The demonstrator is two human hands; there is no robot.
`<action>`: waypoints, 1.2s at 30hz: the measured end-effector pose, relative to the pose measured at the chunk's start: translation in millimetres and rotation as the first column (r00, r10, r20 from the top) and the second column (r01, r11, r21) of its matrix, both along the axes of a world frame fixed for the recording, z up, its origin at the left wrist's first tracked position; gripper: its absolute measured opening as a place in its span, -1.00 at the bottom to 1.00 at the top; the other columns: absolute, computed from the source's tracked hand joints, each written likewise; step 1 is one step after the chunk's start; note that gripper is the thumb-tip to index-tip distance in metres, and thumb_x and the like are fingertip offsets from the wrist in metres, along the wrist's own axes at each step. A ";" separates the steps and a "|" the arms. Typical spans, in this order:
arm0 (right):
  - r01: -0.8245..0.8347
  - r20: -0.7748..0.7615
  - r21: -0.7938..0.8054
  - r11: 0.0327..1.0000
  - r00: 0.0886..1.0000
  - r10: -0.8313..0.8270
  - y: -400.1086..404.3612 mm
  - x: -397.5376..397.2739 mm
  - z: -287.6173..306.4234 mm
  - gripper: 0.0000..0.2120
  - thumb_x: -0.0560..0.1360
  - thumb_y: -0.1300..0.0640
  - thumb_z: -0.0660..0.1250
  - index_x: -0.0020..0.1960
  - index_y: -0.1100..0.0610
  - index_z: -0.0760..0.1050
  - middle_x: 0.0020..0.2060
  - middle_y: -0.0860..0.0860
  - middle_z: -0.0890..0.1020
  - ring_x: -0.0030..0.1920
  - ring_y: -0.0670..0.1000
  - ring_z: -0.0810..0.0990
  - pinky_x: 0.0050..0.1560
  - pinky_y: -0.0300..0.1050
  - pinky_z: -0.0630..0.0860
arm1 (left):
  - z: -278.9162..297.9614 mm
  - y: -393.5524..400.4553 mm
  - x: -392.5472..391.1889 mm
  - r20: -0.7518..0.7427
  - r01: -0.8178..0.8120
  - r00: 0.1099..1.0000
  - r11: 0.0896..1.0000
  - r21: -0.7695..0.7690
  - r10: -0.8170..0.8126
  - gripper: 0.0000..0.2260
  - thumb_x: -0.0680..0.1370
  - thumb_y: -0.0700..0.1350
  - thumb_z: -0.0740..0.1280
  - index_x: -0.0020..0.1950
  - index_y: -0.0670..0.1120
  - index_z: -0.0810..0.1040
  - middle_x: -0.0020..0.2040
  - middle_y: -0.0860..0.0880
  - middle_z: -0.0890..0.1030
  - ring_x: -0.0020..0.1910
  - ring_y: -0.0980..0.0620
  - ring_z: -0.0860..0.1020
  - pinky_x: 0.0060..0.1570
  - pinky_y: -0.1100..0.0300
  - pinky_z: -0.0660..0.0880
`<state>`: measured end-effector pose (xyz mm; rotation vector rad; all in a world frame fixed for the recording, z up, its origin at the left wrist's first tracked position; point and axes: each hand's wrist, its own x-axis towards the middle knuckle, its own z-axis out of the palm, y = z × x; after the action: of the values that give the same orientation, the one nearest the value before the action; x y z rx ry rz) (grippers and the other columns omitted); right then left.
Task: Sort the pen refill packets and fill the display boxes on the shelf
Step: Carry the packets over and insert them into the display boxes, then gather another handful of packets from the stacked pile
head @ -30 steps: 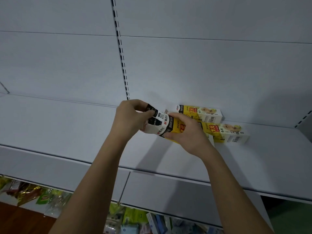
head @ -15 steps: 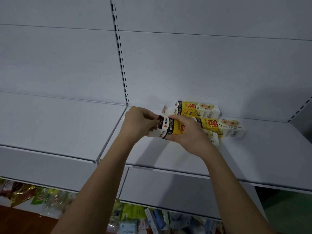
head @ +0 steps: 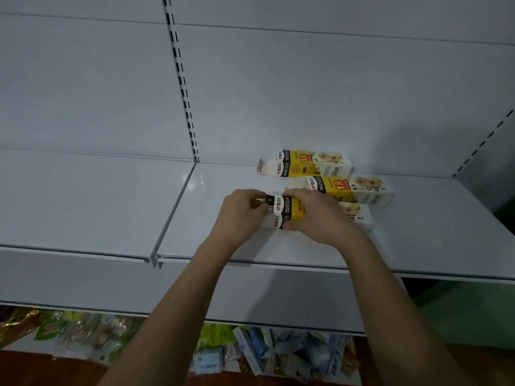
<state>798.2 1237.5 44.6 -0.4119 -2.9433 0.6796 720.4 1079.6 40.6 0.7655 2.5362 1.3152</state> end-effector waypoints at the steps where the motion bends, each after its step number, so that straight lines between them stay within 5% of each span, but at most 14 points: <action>1: -0.007 0.017 0.001 1.000 1.000 0.007 0.9 0.7 1.6 -0.37 0.38 -0.04 0.55 0.40 -0.04 0.42 0.21 -0.06 0.57 0.22 0.03 0.51 0.27 0.10 0.42 | -0.3 -2.6 -0.4 -0.027 -0.007 1.000 1.000 0.003 0.007 -0.74 0.59 -0.18 0.31 0.26 -0.10 0.61 0.08 -0.06 0.69 -0.01 0.04 0.64 0.10 0.11 0.57; 4: -0.005 0.016 -0.076 0.997 1.000 0.007 4.6 4.8 8.0 -0.29 0.40 -0.11 0.52 0.47 -0.03 0.34 0.34 -0.08 0.48 0.32 0.01 0.43 0.32 0.08 0.41 | 1.2 -9.9 1.0 -0.104 -0.024 0.994 1.000 -0.005 0.023 -0.76 0.61 -0.14 0.30 0.26 -0.07 0.61 0.04 0.01 0.69 0.03 0.08 0.62 0.11 0.21 0.52; 6: -0.011 -0.062 -0.122 0.992 0.998 0.004 5.6 6.9 13.5 -0.42 0.48 -0.14 0.43 0.44 -0.04 0.38 0.34 -0.10 0.48 0.33 -0.02 0.42 0.30 0.07 0.43 | 2.9 -15.0 2.0 -0.137 -0.042 0.990 0.998 -0.043 0.035 -0.76 0.61 -0.11 0.28 0.26 -0.03 0.60 0.05 0.05 0.69 0.08 0.10 0.60 0.10 0.26 0.44; 11: -0.115 -0.239 -0.168 0.979 0.968 0.073 -7.7 10.7 31.8 -0.74 0.59 -0.05 0.30 0.24 -0.03 0.54 0.06 -0.18 0.55 0.08 -0.10 0.51 0.11 -0.02 0.52 | 9.2 -30.6 8.1 -0.226 -0.165 0.965 0.978 -0.127 0.134 -0.74 0.63 -0.03 0.26 0.31 0.03 0.56 0.18 0.09 0.63 0.20 0.07 0.53 0.13 0.25 0.37; 18: -0.424 -0.111 -0.216 0.880 0.906 0.409 -40.0 23.8 27.2 -0.73 0.59 -0.14 0.25 0.19 -0.05 0.55 -0.06 -0.24 0.55 0.01 -0.14 0.52 0.03 -0.11 0.51 | 10.2 -85.7 58.9 -0.356 -0.411 0.881 0.879 -0.244 0.313 -0.69 0.61 0.10 0.26 0.31 0.07 0.57 0.22 0.07 0.62 0.21 -0.01 0.53 0.20 -0.03 0.48; 22: -0.537 -0.049 -0.271 0.799 0.837 0.545 -66.4 31.7 20.5 -0.75 0.60 -0.16 0.20 0.12 -0.07 0.56 -0.04 -0.22 0.57 -0.06 -0.13 0.52 -0.01 -0.05 0.53 | -2.6 -133.2 106.8 -0.360 -0.556 0.823 0.754 -0.350 0.440 -0.65 0.62 0.16 0.22 0.34 0.07 0.55 0.24 0.04 0.61 0.21 -0.02 0.52 0.17 -0.01 0.50; 31: -0.732 0.178 -0.293 0.615 0.590 0.787 -153.5 55.0 -33.9 -0.79 0.61 -0.03 0.20 0.16 -0.02 0.54 0.06 -0.07 0.61 0.00 0.00 0.57 0.11 0.04 0.55 | -64.5 -230.6 226.3 -0.166 -0.655 0.653 0.441 -0.614 0.739 -0.60 0.59 0.28 0.17 0.34 0.15 0.48 0.31 0.07 0.55 0.31 -0.01 0.46 0.25 -0.12 0.47; 36: -0.755 0.375 -0.299 0.583 0.469 0.800 -197.7 59.6 -62.6 -0.72 0.63 -0.03 0.20 0.28 0.03 0.49 0.11 -0.03 0.56 0.06 0.00 0.55 0.10 -0.06 0.53 | -92.4 -289.8 265.7 -0.036 -0.652 0.516 0.365 -0.664 0.856 -0.56 0.57 0.32 0.17 0.34 0.13 0.49 0.32 0.03 0.55 0.27 -0.02 0.51 0.21 -0.07 0.51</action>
<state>857.7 1039.8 -18.0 1.0484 -3.4975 0.8779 986.1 789.8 -51.8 -0.8586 2.7938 0.5106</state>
